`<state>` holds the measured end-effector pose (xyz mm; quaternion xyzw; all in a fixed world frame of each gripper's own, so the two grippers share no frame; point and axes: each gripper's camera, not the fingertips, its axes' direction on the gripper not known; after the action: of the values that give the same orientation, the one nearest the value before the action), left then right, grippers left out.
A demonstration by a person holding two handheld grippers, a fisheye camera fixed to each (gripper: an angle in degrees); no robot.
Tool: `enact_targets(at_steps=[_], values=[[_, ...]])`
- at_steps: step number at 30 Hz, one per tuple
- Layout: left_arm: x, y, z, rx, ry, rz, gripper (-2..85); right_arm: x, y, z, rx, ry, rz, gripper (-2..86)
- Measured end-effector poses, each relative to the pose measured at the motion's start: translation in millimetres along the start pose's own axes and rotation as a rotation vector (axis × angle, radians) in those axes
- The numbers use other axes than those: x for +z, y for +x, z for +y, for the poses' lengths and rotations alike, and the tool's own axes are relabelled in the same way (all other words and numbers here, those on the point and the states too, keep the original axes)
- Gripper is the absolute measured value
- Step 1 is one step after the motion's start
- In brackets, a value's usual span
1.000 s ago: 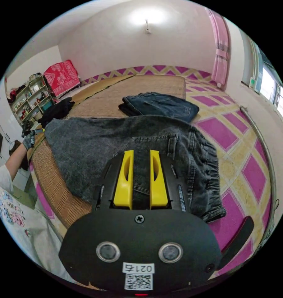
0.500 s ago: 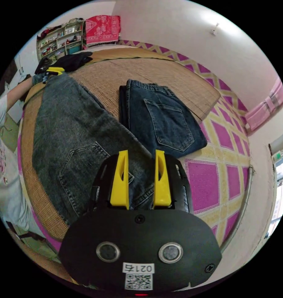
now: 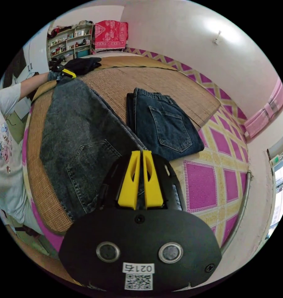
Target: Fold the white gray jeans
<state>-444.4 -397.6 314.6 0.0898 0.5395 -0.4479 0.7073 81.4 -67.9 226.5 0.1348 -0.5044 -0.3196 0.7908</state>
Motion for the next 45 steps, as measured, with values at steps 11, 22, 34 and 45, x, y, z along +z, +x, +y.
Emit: enact_targets(at_steps=[11,22,34,45], values=[[-232.3,82.5,154.7,0.034,0.36,0.083,-1.0,-191.0,-151.3,135.2,-0.079,0.274,-0.022,-0.3],[-192.7,116.4,281.3,-0.244,0.178,0.251,-0.9,-112.8,-220.7,254.8,0.149,0.103,-0.235,0.6],[-254.1,12.6,197.5,-0.451,0.227,0.007,4.2,-158.8,-165.0,228.1,0.244,0.233,-0.197,7.7],[-150.5,-90.8,125.3,-0.437,-0.137,-0.069,5.0,-95.6,-153.7,181.8,0.29,0.195,-0.27,5.5]])
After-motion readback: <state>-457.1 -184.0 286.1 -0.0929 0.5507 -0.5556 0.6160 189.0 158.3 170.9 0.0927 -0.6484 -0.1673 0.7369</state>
